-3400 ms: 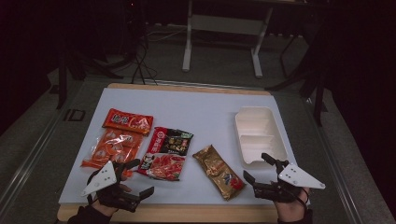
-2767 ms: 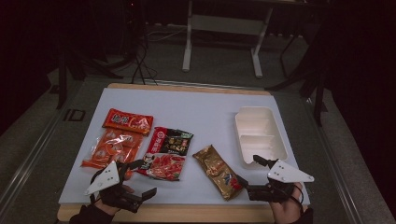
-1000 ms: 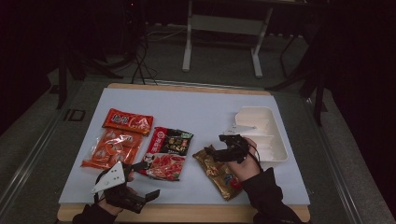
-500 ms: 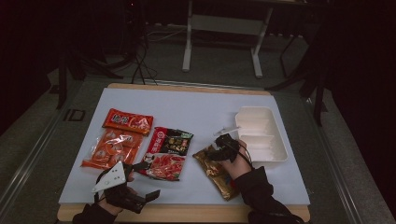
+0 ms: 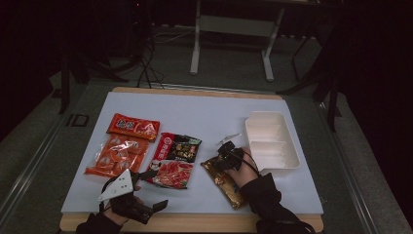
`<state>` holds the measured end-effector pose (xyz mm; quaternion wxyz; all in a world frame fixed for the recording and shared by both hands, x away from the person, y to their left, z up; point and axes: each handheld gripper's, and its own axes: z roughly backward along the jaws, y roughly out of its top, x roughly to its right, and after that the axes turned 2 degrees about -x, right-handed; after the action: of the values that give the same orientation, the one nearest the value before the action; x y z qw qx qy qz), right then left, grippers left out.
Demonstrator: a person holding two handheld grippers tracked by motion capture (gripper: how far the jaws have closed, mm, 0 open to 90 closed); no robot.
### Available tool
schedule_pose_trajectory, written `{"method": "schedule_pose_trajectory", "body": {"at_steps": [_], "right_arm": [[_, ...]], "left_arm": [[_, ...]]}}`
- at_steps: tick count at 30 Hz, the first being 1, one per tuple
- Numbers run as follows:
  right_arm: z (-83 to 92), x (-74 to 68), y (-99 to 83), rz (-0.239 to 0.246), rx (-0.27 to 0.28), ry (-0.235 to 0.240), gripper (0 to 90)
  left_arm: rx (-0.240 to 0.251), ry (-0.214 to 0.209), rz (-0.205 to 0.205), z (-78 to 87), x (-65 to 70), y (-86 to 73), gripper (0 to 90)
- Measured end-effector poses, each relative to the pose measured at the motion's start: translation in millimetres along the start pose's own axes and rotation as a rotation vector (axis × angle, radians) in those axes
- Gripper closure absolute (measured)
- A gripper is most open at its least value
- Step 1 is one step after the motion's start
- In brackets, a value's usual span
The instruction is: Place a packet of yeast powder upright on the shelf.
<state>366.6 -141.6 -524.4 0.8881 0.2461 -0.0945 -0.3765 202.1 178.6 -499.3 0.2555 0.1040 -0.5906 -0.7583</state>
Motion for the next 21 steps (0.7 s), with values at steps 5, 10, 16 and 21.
{"method": "schedule_pose_trajectory", "body": {"at_steps": [5, 10, 16, 21], "right_arm": [[1.6, 2.9, 0.3, 0.009, -0.003, -0.001, 71.4], [3.9, 2.0, -1.3, 0.025, 0.003, 0.015, 87.1], [23.3, 4.7, 1.3, 0.021, 0.073, 0.036, 87.7], [38.2, 1.8, 2.3, 0.020, 0.115, 0.057, 87.8]], "left_arm": [[-0.007, 0.002, 0.000, -0.7, -0.3, -0.3, 0.0], [-0.006, 0.005, 0.004, -0.7, -0.9, -0.4, 0.0], [-0.004, 0.010, 0.011, -0.1, -2.0, -0.8, 0.0], [-0.009, 0.010, 0.006, -0.9, -1.0, -0.7, 0.0]]}}
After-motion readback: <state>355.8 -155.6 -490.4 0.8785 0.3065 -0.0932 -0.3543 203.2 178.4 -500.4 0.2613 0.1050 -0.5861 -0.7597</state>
